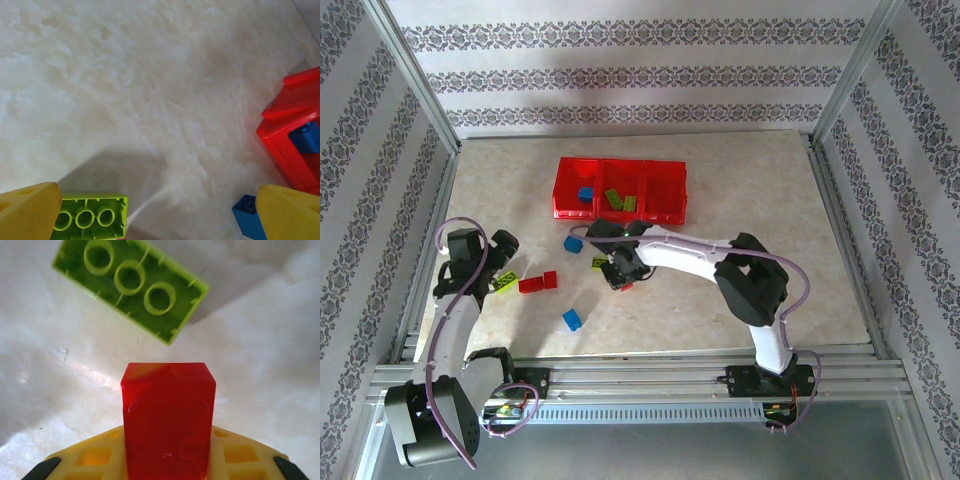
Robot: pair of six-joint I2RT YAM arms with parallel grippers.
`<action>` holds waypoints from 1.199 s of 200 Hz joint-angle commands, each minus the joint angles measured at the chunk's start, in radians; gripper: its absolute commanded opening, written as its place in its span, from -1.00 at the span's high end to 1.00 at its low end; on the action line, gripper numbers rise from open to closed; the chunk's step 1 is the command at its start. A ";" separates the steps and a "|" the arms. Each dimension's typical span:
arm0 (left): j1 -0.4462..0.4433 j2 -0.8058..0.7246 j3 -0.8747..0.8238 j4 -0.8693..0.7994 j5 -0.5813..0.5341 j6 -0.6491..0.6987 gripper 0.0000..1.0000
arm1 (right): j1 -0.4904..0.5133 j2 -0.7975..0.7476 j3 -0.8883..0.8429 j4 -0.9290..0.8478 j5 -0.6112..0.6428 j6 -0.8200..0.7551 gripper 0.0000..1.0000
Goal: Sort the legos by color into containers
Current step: Pick up the lego from the bottom-center of the table, then place the lego in the container.
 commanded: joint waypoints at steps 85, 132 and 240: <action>-0.173 0.016 -0.023 0.097 -0.089 -0.050 -0.99 | -0.245 -0.220 -0.006 0.021 0.133 -0.097 0.72; -0.265 0.116 0.027 0.135 -0.117 -0.037 -0.99 | -0.359 -0.172 0.064 0.100 0.163 -0.120 0.71; -0.312 0.184 0.067 0.129 -0.127 -0.015 -0.99 | -0.448 0.180 0.452 0.082 0.180 -0.191 0.63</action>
